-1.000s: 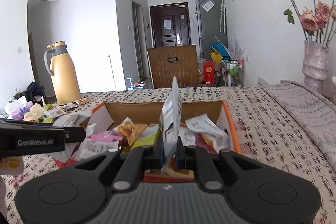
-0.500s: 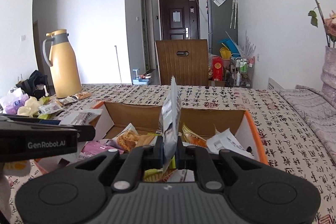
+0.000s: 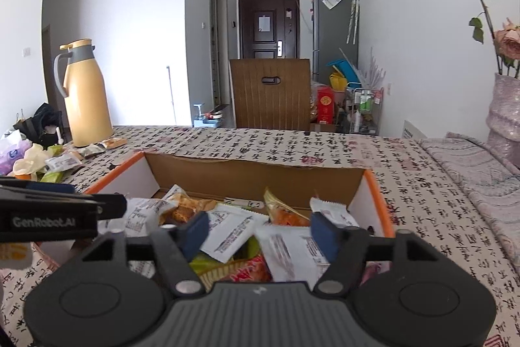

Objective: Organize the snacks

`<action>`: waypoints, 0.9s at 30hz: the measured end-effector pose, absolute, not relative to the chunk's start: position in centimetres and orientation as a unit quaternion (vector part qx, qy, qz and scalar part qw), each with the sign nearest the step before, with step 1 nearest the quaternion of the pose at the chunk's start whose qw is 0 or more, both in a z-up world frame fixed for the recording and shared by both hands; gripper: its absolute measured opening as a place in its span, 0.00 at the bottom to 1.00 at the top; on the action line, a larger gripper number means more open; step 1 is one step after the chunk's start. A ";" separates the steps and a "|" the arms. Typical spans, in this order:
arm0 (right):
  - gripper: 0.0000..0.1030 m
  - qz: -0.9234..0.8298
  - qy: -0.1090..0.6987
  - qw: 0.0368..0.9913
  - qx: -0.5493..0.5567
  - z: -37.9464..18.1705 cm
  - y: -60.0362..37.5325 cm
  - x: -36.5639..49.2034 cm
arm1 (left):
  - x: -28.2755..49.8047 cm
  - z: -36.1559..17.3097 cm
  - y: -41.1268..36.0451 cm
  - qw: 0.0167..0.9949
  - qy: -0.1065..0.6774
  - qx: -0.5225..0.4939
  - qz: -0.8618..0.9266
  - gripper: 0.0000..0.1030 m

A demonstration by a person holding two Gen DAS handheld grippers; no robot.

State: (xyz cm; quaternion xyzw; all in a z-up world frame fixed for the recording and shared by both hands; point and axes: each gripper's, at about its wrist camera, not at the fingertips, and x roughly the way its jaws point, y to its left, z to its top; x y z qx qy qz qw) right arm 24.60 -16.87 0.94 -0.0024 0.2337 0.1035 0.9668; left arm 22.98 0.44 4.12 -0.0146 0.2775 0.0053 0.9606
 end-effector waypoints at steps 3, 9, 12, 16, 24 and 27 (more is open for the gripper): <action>0.95 0.089 0.230 0.969 -0.004 1.1 -17.3 23.8 | 22.2 4.7 0.7 0.964 0.266 -0.015 0.018 1.00; 1.00 0.082 0.229 0.970 0.002 1.8 -18.1 21.8 | 20.1 5.4 1.2 0.967 0.253 -0.016 0.015 1.00; 1.00 0.082 0.225 0.971 0.004 2.1 -18.4 20.4 | 18.6 5.7 1.3 0.969 0.247 -0.017 0.013 1.00; 1.00 0.083 0.222 0.971 0.006 2.3 -18.7 18.0 | 16.4 5.8 1.6 0.971 0.238 -0.016 0.011 1.00; 1.00 0.086 0.225 0.971 0.011 2.2 -19.5 12.7 | 11.1 4.9 2.0 0.973 0.230 -0.010 0.008 1.00; 1.00 0.087 0.229 0.969 0.012 1.9 -19.7 11.0 | 9.2 4.3 2.2 0.973 0.230 -0.011 0.006 1.00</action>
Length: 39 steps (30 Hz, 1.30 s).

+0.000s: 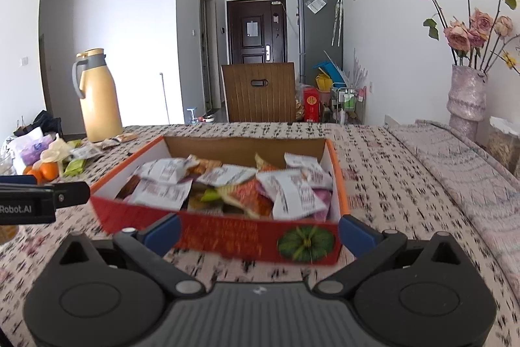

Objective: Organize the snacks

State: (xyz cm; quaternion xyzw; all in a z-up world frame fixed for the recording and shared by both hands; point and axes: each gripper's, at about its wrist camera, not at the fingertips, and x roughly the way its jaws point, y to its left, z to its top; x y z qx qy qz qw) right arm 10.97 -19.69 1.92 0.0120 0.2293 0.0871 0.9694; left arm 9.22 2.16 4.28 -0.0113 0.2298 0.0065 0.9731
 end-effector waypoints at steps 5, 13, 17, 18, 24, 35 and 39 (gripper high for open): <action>1.00 0.088 0.244 0.966 0.020 0.9 -19.9 8.2 | 6.3 2.9 2.1 0.972 0.236 -0.004 -0.001 1.00; 1.00 0.084 0.288 0.953 0.029 -1.9 -19.9 5.2 | 3.6 0.9 2.9 0.965 0.263 -0.014 -0.005 1.00; 1.00 0.077 0.299 0.951 0.034 -2.6 -19.9 4.2 | 3.0 0.4 2.9 0.962 0.272 -0.012 -0.010 1.00; 1.00 0.076 0.300 0.950 0.034 -2.7 -19.9 4.0 | 2.9 0.3 2.9 0.962 0.274 -0.011 -0.012 1.00; 1.00 0.071 0.300 0.951 0.035 -2.7 -20.0 3.5 | 2.4 -0.1 2.4 0.959 0.282 -0.008 -0.024 1.00; 1.00 0.072 0.294 0.952 0.034 -2.4 -19.8 3.1 | 2.0 0.0 2.2 0.959 0.283 -0.009 -0.029 1.00; 1.00 0.072 0.294 0.952 0.034 -2.4 -19.8 3.1 | 1.9 0.0 2.2 0.958 0.284 -0.009 -0.030 1.00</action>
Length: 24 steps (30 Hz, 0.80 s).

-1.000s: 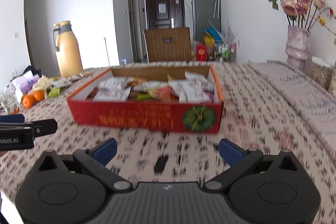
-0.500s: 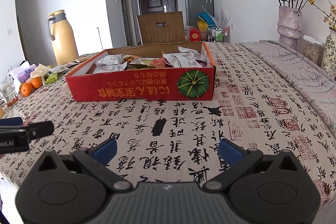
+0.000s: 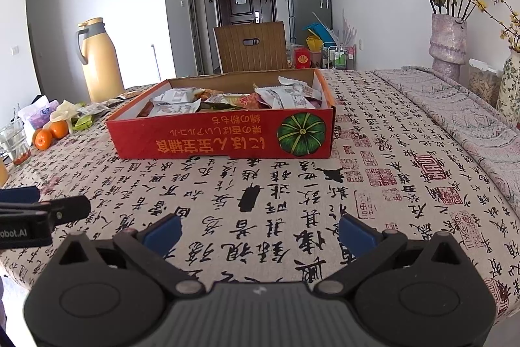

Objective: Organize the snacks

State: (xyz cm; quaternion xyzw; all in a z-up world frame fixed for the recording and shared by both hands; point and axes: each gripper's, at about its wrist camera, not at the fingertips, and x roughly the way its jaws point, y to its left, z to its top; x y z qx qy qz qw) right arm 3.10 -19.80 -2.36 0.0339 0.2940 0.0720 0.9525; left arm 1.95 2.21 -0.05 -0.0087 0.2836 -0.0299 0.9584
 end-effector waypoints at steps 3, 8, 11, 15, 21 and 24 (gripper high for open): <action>1.00 0.072 0.294 0.952 0.034 -2.4 -19.7 3.1 | 1.9 0.0 2.2 0.958 0.283 -0.009 -0.030 1.00; 1.00 0.072 0.294 0.952 0.034 -2.4 -19.7 3.1 | 2.1 -0.1 2.2 0.957 0.288 -0.010 -0.028 1.00; 1.00 0.072 0.294 0.952 0.034 -2.4 -19.8 3.1 | 2.1 -0.1 2.3 0.957 0.289 -0.010 -0.028 1.00; 1.00 0.072 0.294 0.952 0.034 -2.4 -19.8 3.1 | 2.2 -0.1 2.3 0.956 0.290 -0.010 -0.028 1.00; 1.00 0.072 0.295 0.952 0.034 -2.4 -19.8 3.1 | 2.3 -0.1 2.3 0.955 0.294 -0.014 -0.029 1.00; 1.00 0.072 0.295 0.952 0.034 -2.4 -19.8 3.1 | 2.3 -0.2 2.4 0.955 0.296 -0.015 -0.027 1.00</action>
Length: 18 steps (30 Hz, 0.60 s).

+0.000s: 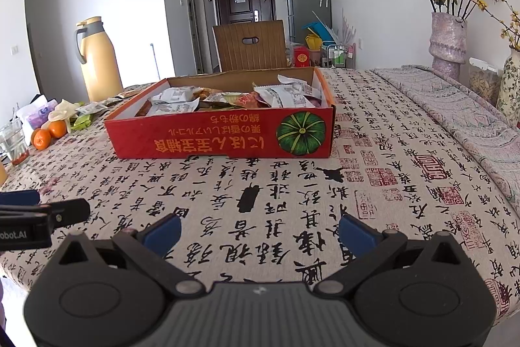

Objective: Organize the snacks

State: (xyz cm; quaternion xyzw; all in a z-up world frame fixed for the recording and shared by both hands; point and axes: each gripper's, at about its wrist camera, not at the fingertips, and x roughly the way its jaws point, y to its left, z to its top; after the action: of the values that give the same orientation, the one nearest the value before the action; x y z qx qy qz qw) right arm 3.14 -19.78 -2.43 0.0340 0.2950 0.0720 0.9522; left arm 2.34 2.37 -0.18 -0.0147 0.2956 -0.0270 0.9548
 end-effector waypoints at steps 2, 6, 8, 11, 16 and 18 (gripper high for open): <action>1.00 0.072 0.296 0.952 0.034 -2.4 -19.8 3.1 | 2.4 -0.2 2.4 0.954 0.297 -0.015 -0.026 1.00; 1.00 0.072 0.297 0.952 0.033 -2.6 -19.7 3.1 | 2.4 -0.3 2.4 0.954 0.298 -0.016 -0.026 1.00; 1.00 0.072 0.297 0.952 0.034 -2.6 -19.7 3.2 | 2.4 -0.3 2.4 0.954 0.298 -0.016 -0.025 1.00; 1.00 0.072 0.297 0.952 0.034 -2.6 -19.7 3.2 | 2.4 -0.3 2.5 0.954 0.299 -0.016 -0.025 1.00; 1.00 0.072 0.297 0.951 0.034 -2.7 -19.7 3.2 | 2.5 -0.4 2.4 0.954 0.299 -0.015 -0.026 1.00; 1.00 0.072 0.298 0.951 0.034 -2.7 -19.7 3.1 | 2.5 -0.4 2.4 0.954 0.298 -0.015 -0.027 1.00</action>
State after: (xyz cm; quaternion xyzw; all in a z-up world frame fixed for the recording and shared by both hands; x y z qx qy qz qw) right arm 3.14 -19.75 -2.73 0.0338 0.2976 0.0719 0.9514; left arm 2.46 2.40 -0.38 -0.0148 0.2977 -0.0266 0.9542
